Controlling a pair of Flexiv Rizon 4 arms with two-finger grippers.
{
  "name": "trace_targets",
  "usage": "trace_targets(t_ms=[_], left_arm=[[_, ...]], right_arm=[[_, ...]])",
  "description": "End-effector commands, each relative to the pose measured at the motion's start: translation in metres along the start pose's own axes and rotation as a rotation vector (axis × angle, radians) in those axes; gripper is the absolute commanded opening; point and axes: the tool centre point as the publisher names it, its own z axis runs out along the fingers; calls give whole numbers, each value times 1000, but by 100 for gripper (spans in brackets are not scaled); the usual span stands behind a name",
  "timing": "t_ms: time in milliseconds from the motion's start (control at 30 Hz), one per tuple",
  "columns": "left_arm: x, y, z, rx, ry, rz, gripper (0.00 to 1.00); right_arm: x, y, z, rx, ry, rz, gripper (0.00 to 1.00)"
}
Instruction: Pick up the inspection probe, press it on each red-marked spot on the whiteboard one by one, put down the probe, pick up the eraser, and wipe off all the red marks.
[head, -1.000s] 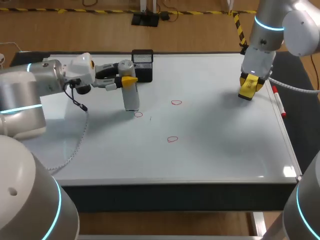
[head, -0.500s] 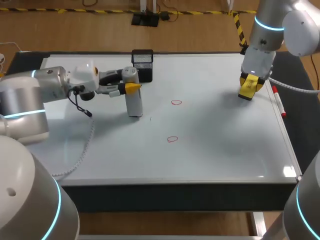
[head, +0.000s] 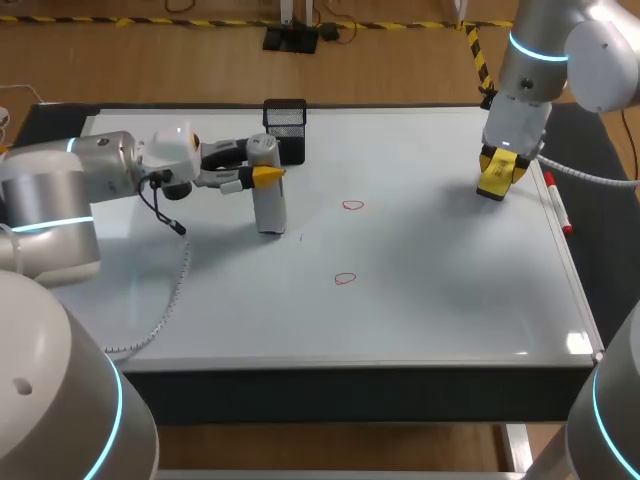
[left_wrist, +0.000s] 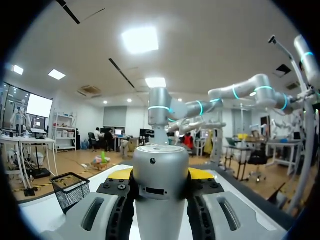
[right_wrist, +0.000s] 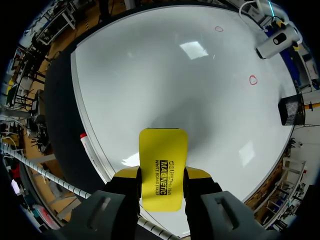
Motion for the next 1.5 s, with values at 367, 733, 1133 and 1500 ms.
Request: trace_targets(t_ms=[367,733,1133,1500], left_arm=[[2,2,0,-13,4,7,0],[2,3,1,-17,6,5,0],[2,4,1,-26,5,9,0],[1,-2,-2,-23,1,17,0]], right_arm=[[0,-1,-1,1,4,-2,0],[0,-1,-1,1,4,-2,0],[0,-1,-1,1,4,-2,0],[0,-1,-1,1,4,-2,0]])
